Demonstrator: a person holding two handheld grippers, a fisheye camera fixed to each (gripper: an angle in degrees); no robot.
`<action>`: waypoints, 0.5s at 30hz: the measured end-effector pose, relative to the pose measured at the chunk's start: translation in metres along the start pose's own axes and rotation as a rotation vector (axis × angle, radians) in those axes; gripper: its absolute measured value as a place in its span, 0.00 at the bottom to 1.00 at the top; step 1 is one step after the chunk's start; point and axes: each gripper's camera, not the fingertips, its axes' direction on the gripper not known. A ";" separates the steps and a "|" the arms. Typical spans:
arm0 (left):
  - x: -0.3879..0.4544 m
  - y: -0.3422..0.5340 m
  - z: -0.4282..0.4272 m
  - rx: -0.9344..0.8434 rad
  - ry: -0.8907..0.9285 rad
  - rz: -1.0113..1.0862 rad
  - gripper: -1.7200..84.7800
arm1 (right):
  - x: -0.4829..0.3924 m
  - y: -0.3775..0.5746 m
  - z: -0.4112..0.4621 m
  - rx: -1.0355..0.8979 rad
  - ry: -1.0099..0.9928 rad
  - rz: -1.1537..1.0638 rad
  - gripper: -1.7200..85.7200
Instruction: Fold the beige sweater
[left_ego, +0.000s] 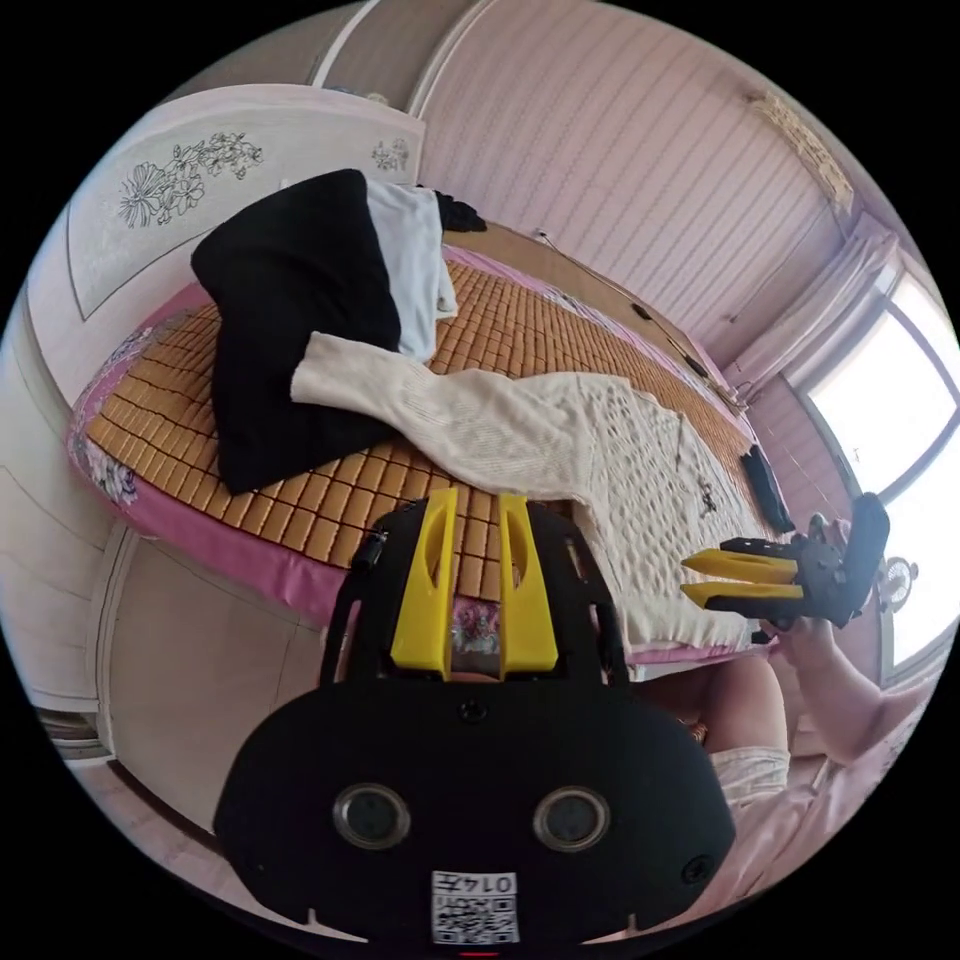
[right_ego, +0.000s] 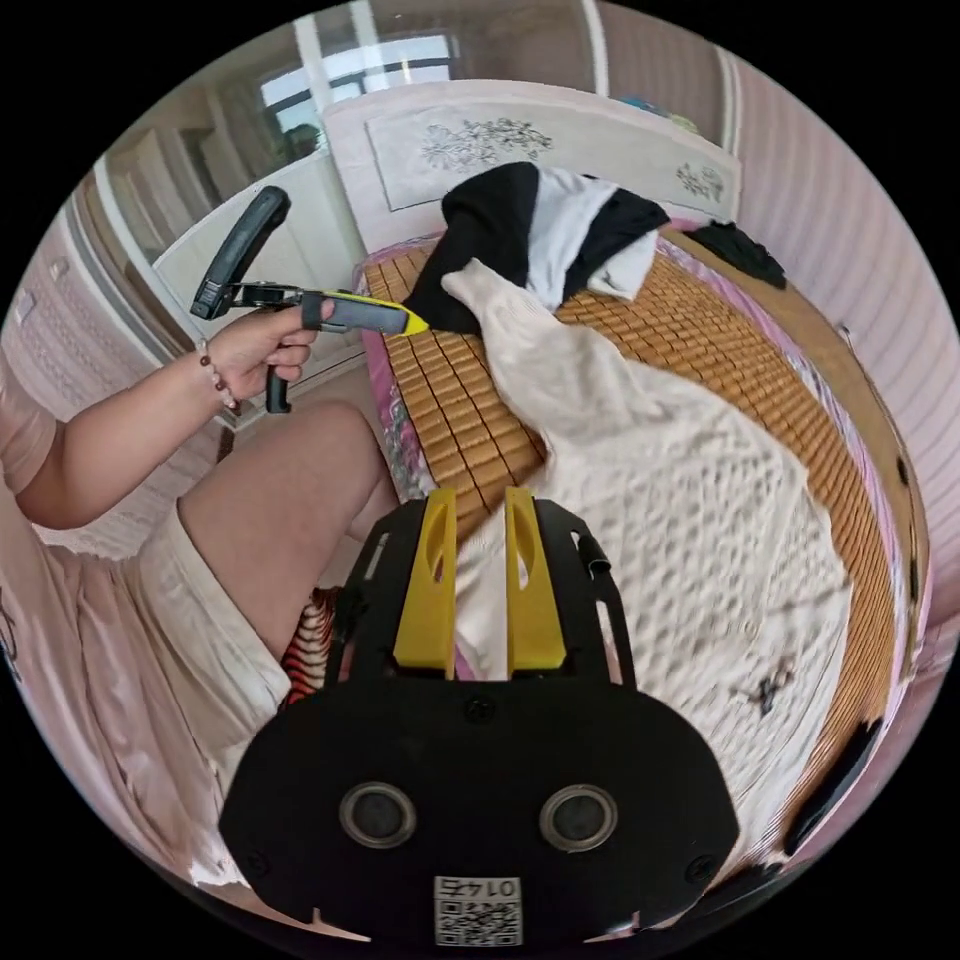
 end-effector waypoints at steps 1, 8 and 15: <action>-0.011 -0.006 -0.003 0.004 -0.035 -0.002 0.10 | -0.006 -0.019 0.006 0.003 0.012 -0.033 0.11; -0.082 -0.045 -0.033 0.091 -0.132 -0.078 0.10 | -0.037 -0.109 0.054 0.043 0.142 -0.129 0.14; -0.130 -0.081 -0.016 0.023 -0.140 -0.060 0.11 | -0.039 -0.171 0.117 -0.019 0.191 -0.223 0.17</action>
